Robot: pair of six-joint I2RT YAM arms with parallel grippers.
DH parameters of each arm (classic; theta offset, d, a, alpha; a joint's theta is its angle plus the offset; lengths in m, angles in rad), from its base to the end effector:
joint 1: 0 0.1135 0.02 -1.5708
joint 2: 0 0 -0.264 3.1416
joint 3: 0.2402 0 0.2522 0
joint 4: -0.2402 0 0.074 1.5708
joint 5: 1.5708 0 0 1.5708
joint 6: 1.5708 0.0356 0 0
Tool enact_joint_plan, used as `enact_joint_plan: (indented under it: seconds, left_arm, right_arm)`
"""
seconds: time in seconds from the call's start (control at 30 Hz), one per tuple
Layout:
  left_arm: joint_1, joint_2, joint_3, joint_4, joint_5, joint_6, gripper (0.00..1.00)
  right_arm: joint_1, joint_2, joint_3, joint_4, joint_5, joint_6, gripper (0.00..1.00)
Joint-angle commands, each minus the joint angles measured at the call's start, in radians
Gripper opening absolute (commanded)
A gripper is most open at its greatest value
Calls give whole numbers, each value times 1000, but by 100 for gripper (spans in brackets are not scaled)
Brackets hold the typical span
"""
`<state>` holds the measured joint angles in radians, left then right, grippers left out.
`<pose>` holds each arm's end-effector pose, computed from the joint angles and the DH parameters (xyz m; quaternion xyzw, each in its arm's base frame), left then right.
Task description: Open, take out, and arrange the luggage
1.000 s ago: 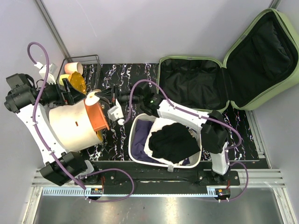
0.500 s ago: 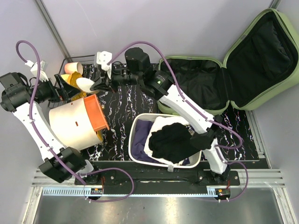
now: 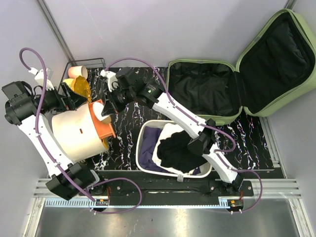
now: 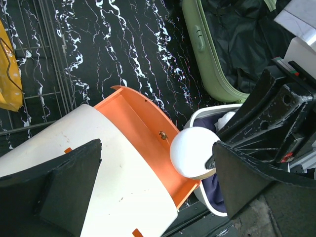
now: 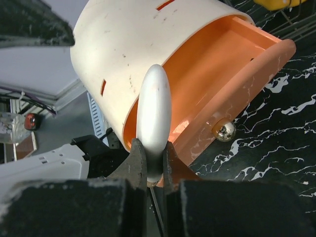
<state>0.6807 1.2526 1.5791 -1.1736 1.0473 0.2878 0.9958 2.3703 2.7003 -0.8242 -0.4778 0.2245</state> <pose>0.1834 0.1088 0.4309 0.0155 0.8289 -0.2712 0.4890 0.2661 0.4407 0.3836 -0.4262 0.7273 0.4519 0.2918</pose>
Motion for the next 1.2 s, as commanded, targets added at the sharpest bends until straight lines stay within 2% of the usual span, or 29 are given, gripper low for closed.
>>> enact_joint_plan:
  seconds: [0.0,0.07,0.17,0.2,0.23,0.33,0.5,0.67,0.77,0.93,1.0,1.17]
  left_arm:
    - [3,-53,-21,45,0,5,99]
    - [3,-62,-27,46,-3,10,99]
    - [3,-70,-28,46,-10,11,99]
    - [3,-71,-28,46,-12,14,99]
    - [5,-71,-28,46,-13,14,99]
    - [2,-74,-28,43,-18,8,99]
    - [3,-50,1,2,7,11,99]
    - [3,-7,56,-136,-33,138,98]
    - [3,14,71,-239,-59,223,95]
    - [3,34,43,-371,-118,327,90]
    - [5,25,22,-371,-173,347,89]
    - [2,18,-17,-371,-274,360,88]
  right_arm:
    - [7,-11,58,43,70,117,0]
    - [13,-3,55,54,80,134,1]
    - [15,3,59,60,96,160,27]
    - [17,3,58,62,99,167,42]
    - [18,3,56,66,102,168,52]
    - [18,0,56,89,87,164,65]
    - [20,-28,55,143,50,130,68]
    - [-9,-118,-19,190,76,55,68]
    - [-83,-152,-111,215,18,73,68]
    - [-221,-129,-181,205,-175,70,60]
    - [-236,-105,-178,195,-185,53,53]
    - [-233,-49,-172,220,-257,81,46]
